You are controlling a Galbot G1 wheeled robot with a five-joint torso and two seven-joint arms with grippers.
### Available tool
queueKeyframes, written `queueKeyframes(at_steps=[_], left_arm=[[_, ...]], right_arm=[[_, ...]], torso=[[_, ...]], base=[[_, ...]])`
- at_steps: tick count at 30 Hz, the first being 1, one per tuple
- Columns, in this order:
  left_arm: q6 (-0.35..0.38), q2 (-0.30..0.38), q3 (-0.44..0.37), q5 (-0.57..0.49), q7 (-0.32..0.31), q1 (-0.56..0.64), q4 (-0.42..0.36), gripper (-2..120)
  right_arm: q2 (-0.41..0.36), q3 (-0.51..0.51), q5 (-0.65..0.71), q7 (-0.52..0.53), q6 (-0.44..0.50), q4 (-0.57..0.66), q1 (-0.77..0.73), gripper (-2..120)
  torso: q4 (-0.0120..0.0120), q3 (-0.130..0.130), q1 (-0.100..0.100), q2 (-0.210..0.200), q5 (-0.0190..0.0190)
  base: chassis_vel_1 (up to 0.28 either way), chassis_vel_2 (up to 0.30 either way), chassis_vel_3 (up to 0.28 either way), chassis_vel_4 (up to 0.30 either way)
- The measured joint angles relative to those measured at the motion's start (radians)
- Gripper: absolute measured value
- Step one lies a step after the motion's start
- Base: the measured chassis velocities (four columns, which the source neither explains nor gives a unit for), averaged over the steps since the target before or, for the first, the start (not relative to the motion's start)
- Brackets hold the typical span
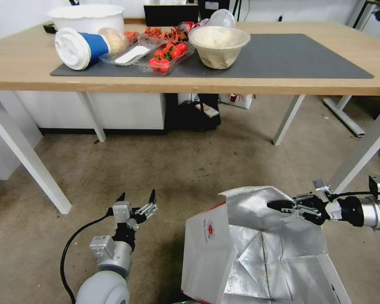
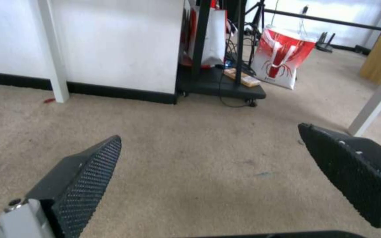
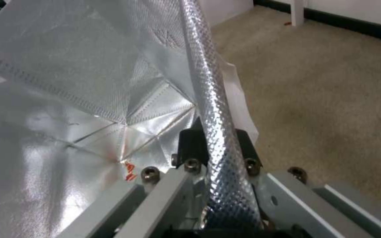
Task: Pick up the food delivery bag from the floor and place it on the table.
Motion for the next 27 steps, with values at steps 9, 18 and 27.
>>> queueKeyframes(at_steps=[9, 18, 27], left_arm=[[0.010, 0.003, -0.001, 0.004, 0.000, -0.002, -0.002, 100], [0.013, 0.002, -0.002, 0.008, 0.000, -0.001, -0.002, 100], [0.013, 0.003, -0.001, 0.012, -0.001, -0.003, -0.002, 100]], right_arm=[[0.014, -0.001, -0.005, 0.000, 0.003, 0.003, -0.003, 0], [0.023, -0.003, -0.010, 0.000, 0.005, -0.003, -0.001, 0], [0.028, -0.004, -0.014, -0.001, 0.007, -0.005, -0.002, 0]], torso=[[0.0001, 0.028, 0.001, 0.030, 0.0000], [0.0001, 0.060, 0.004, 0.065, 0.0001], [0.0001, 0.095, 0.010, 0.106, 0.0001]], base=[[0.000, 0.000, 0.000, 0.000], [0.000, 0.000, 0.000, 0.000], [0.000, 0.000, 0.000, 0.000]])
